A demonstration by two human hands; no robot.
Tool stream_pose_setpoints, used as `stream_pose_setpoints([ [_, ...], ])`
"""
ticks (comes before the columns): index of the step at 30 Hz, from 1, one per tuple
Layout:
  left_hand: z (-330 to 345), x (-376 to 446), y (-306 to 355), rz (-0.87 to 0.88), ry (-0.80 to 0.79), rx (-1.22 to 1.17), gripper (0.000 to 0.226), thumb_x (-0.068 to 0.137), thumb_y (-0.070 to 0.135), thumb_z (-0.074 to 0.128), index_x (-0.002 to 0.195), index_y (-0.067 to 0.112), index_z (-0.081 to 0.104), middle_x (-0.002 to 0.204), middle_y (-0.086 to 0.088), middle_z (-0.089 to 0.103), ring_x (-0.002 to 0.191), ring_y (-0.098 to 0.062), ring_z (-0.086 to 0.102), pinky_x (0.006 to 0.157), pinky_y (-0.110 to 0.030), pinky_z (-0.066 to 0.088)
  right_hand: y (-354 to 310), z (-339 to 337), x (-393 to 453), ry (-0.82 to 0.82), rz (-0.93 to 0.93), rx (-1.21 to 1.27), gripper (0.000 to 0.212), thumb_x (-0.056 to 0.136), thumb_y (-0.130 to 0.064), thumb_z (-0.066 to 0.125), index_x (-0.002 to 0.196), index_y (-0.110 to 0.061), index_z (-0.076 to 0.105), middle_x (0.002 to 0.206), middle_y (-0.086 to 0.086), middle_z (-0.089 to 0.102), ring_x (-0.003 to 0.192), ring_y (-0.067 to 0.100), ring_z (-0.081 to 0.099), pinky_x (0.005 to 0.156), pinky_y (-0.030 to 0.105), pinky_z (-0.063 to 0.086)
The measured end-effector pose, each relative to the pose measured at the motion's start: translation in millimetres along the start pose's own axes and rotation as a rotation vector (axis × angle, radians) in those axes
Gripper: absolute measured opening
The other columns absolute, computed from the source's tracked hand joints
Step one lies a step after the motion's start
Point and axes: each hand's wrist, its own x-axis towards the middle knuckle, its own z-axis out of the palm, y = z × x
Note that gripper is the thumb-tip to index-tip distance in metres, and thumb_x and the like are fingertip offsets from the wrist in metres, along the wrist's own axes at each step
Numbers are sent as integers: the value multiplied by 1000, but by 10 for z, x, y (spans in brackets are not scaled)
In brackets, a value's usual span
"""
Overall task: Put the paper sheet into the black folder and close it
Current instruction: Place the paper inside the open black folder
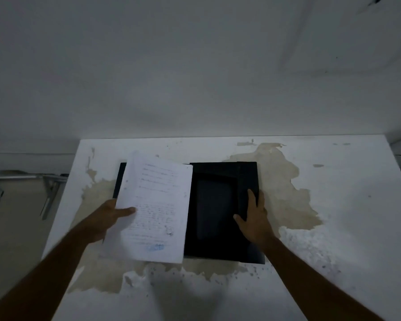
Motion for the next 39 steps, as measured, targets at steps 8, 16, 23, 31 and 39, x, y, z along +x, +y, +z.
stream_pose_setpoints([
  [8,-204,346,167,-55,-56,204,29,89,14,72,117,13,68,111,-10,74,99,-35,69,77,-43,55,-2,58,31,20,38,-21,91,89,-28,67,156,-16,6,164,13,-8,144,43,25,114,47,31],
  [16,-399,478,276,-59,-100,283,29,87,20,74,116,20,68,116,-10,73,105,-40,67,99,-65,46,-37,88,22,49,58,-23,89,90,-25,66,156,-17,6,164,12,-10,144,44,23,114,48,31],
  [23,-179,626,350,-56,-118,197,25,90,14,71,114,20,69,120,-10,71,111,-38,64,106,-61,42,-46,102,23,54,65,-15,89,90,-24,66,156,-18,7,164,10,-12,144,42,21,115,48,30],
  [31,149,614,35,-41,-75,46,47,90,14,71,135,9,59,126,-13,67,111,-37,64,95,-51,51,-48,132,19,66,68,-9,89,91,-25,66,156,-18,5,164,9,-15,145,42,20,115,49,29],
  [39,594,514,-224,-75,-76,-127,34,94,8,65,128,9,61,109,-6,72,94,-24,70,75,-36,57,-24,162,24,80,54,-11,89,91,-23,66,156,-17,6,164,10,-14,146,43,18,117,49,27],
])
